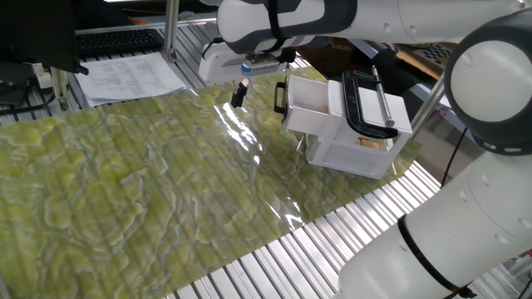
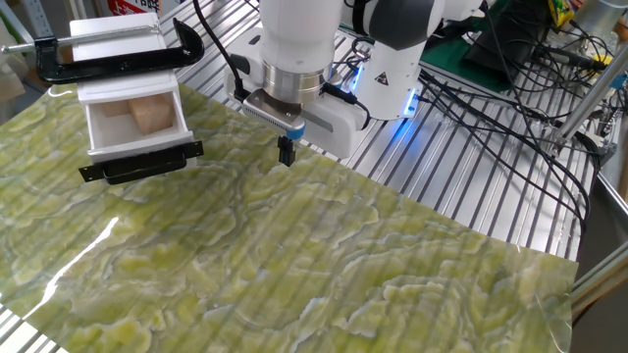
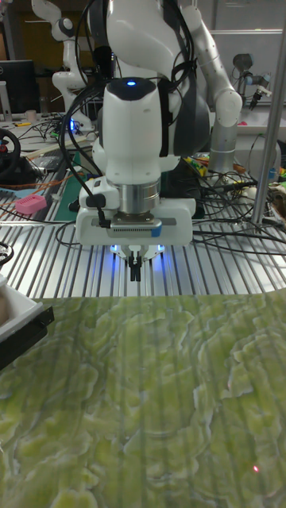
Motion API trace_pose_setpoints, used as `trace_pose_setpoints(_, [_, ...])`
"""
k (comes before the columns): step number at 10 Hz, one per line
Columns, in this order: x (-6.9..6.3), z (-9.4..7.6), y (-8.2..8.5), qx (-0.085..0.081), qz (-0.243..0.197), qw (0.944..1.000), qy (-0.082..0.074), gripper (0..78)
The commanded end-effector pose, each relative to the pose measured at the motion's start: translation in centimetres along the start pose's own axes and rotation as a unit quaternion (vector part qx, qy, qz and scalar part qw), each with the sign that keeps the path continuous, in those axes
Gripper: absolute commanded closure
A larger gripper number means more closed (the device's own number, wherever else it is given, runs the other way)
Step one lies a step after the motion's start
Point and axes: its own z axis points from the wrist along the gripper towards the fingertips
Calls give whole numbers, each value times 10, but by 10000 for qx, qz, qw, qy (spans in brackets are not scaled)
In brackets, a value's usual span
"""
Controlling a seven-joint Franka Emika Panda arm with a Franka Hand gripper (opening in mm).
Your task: Grasp the handle and close the drawer
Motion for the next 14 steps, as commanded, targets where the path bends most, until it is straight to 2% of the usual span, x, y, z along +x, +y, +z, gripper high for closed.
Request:
trace_pose_setpoints(1, [0,0,0,97,1410,9899,-59,776])
trace_pose_setpoints(2, [0,0,0,376,1333,9903,-93,776])
trace_pose_setpoints(3, [0,0,0,548,1290,9901,-110,776])
trace_pose_setpoints(4, [0,0,0,543,1293,9901,-109,776])
trace_pose_setpoints(6, [0,0,0,286,1391,9899,-22,776])
trace_pose_setpoints(7, [0,0,0,96,1535,9881,22,776])
trace_pose_setpoints(8, [0,0,0,10,1675,9859,51,776])
trace_pose_setpoints(10, [0,0,0,-64,1779,9840,62,776])
trace_pose_setpoints(14, [-3,5,-4,-104,1990,9799,77,776])
